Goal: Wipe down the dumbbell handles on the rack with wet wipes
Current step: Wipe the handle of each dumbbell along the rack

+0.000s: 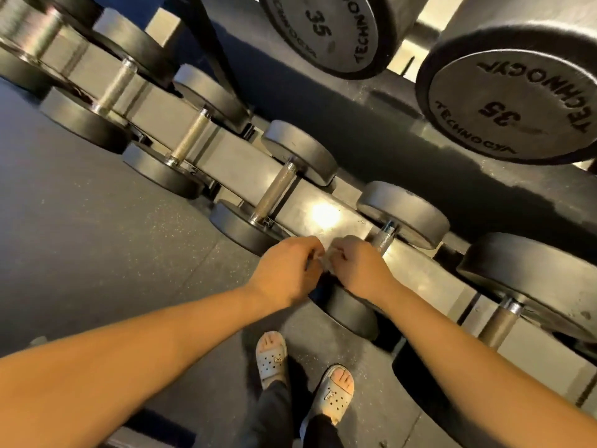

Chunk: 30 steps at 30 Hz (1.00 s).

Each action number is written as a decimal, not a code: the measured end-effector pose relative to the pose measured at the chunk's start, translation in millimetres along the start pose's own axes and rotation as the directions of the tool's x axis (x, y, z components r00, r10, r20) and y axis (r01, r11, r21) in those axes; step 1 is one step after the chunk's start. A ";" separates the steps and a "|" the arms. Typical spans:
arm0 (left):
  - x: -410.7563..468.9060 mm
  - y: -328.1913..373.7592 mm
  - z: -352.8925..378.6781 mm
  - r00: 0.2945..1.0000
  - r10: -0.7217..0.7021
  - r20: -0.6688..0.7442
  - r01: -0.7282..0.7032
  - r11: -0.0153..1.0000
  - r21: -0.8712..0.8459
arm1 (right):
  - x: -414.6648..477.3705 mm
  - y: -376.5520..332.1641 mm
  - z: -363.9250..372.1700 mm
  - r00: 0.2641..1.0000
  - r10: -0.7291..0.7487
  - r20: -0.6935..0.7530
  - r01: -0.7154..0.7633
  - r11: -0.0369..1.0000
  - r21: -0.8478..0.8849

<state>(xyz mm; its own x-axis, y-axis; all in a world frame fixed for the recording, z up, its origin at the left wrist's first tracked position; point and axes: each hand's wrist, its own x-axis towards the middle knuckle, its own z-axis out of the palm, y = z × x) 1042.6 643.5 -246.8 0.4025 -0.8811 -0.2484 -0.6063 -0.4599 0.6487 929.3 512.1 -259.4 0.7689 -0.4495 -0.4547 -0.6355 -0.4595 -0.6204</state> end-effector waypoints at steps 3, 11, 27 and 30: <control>-2.4 -13.9 -34.3 0.996 -0.007 -0.085 0.005 1.000 -0.013 | 24.1 -23.1 17.5 0.994 0.103 0.024 -0.104 0.992 0.077; 3.8 -86.1 -76.3 0.774 -0.387 -0.501 0.430 0.902 -0.031 | 70.2 -56.4 39.3 0.972 0.217 0.093 -0.235 0.928 0.289; 55.4 -98.3 -31.9 0.270 -0.886 -0.378 0.615 0.461 -0.640 | 107.1 -39.9 69.4 0.988 -0.007 0.155 -0.074 0.854 0.516; 53.8 -96.1 -29.7 0.259 -0.881 -0.397 0.575 0.471 -0.670 | 112.4 -41.7 68.7 0.995 -0.077 0.063 0.044 0.910 0.413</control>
<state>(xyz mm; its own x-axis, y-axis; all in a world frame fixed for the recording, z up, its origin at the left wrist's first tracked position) 1142.9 643.5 -301.1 0.9103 0.2204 -0.3504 0.4050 -0.6487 0.6443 1047.0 533.4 -328.5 0.8182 -0.3635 -0.4454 -0.5156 -0.1215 -0.8482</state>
